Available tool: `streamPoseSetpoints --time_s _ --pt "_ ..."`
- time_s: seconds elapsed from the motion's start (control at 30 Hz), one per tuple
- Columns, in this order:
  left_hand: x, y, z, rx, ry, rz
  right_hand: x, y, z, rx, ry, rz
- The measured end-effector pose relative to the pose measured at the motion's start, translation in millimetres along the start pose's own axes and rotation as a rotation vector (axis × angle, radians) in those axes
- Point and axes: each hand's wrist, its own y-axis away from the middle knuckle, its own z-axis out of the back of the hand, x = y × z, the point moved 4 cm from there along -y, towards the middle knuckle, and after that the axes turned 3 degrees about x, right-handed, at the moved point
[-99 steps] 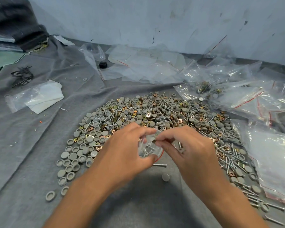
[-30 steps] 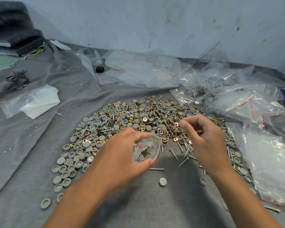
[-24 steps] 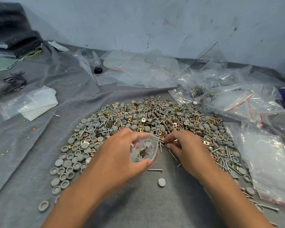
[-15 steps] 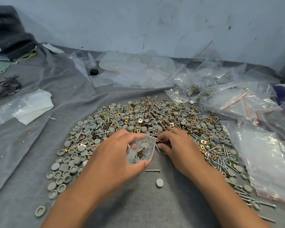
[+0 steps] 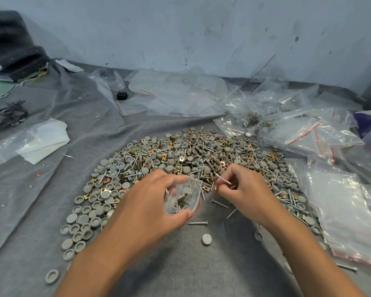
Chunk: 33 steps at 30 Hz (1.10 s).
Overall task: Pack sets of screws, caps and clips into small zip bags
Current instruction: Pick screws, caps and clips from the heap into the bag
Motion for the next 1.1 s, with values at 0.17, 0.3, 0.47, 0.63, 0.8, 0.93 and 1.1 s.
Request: streamPoseSetpoints --time_s 0.17,0.3,0.47,0.63,0.8,0.93,1.1 --pt "-1.7 0.8 -0.2 0.005 -0.003 -0.001 -8.7 -2.2 3.1 0.001 0.074 -0.072" --pt "-2.9 0.2 1.6 -0.002 -0.002 -0.001 -5.1 -1.6 -2.8 -0.003 0.169 0.014" --pt "-1.5 -0.9 3.7 -0.001 0.011 0.005 4.3 0.1 -23.1 0.031 0.432 0.139" --pt "-1.1 -0.4 5.9 -0.014 0.020 -0.003 9.8 0.8 -26.9 -0.049 0.559 0.156" --pt "-0.2 -0.1 6.7 -0.018 0.017 -0.009 2.3 1.6 -29.5 -0.016 0.496 0.120" --pt "-0.1 0.5 7.8 -0.028 0.024 -0.007 11.6 7.1 -24.5 -0.007 0.277 0.125" --pt "2.4 -0.1 8.7 -0.040 0.023 -0.007 12.9 14.8 -26.7 0.145 0.549 0.142"
